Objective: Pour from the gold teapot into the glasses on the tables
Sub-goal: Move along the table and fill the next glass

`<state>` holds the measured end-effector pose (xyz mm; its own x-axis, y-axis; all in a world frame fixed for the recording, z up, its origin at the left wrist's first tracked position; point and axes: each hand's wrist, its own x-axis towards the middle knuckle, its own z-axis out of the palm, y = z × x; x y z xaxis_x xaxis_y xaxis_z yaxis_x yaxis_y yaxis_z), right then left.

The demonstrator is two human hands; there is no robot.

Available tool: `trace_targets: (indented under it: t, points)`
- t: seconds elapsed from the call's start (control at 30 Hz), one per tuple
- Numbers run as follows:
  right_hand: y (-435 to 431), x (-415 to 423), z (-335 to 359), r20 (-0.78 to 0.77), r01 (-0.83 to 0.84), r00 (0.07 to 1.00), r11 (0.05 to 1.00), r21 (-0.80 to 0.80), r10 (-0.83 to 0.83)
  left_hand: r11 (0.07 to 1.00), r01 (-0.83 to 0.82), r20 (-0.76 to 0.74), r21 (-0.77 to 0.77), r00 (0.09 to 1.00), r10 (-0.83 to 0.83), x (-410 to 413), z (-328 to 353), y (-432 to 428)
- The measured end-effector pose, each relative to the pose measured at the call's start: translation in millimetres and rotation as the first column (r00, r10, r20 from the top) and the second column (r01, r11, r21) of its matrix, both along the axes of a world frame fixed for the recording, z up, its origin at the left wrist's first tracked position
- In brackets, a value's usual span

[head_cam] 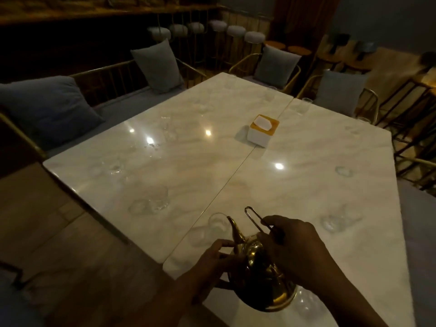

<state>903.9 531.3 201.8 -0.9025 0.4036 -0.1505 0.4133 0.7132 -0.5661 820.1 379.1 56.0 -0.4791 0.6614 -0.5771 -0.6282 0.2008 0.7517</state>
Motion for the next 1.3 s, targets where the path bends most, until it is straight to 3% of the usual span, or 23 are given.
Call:
trace_targets:
  t: [0.57, 1.3]
  points:
    - [25.3, -29.1, -27.2, 0.129, -0.09, 0.988, 0.996, 0.008, 0.088, 0.996, -0.054, 0.076, -0.065, 0.995, 0.059, 11.6, -29.6, 21.3]
    - [27.6, -56.4, -21.1, 0.226, -0.063, 0.972, 0.998, 0.027, 0.055, 0.998, 0.042, 0.105, -0.042, 0.994, -0.037, -13.1, -34.5, 27.4]
